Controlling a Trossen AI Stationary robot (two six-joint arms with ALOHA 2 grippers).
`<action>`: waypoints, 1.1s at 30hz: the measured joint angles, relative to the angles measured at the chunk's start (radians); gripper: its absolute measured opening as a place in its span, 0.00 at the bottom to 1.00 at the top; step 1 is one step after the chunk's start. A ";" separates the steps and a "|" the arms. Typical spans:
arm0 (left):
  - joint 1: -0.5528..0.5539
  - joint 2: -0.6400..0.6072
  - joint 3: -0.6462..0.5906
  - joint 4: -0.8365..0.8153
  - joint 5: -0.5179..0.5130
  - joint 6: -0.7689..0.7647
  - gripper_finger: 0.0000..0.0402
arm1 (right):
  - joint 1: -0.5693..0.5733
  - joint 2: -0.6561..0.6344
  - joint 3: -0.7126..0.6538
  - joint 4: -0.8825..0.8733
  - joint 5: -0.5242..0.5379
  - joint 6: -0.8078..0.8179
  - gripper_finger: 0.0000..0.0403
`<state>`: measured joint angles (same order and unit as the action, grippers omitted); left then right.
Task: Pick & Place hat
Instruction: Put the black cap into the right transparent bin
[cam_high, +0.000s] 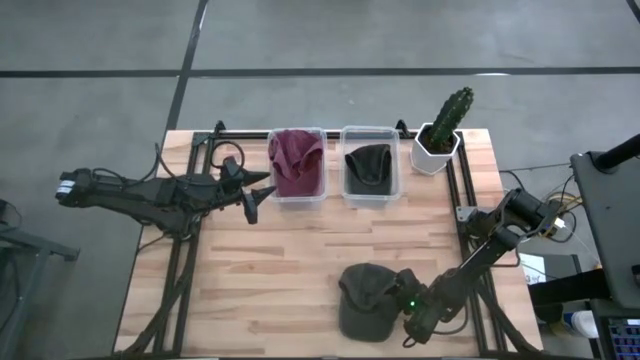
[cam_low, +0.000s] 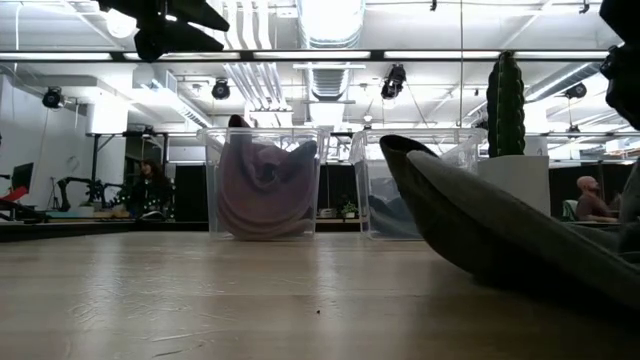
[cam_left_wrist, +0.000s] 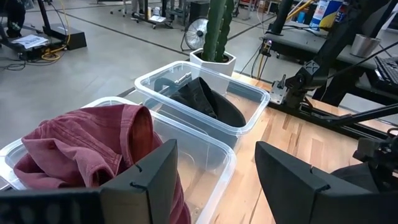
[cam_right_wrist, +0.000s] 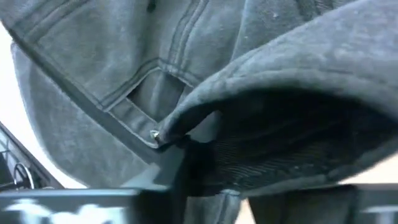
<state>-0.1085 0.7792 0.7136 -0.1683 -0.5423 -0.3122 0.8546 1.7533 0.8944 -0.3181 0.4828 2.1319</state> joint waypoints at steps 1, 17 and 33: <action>0.000 0.000 0.000 -0.001 0.000 0.000 0.52 | 0.000 -0.003 0.000 0.000 0.000 -0.008 0.28; 0.000 0.000 0.000 -0.001 0.000 0.000 0.52 | -0.002 -0.246 0.000 0.018 0.250 -0.189 0.02; 0.000 0.000 0.000 -0.001 0.000 0.027 0.52 | -0.238 -0.813 0.001 -0.084 0.348 -0.801 0.02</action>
<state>-0.1085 0.7792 0.7136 -0.1696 -0.5422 -0.2847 0.6164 0.9407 0.8955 -0.4021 0.8310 1.3308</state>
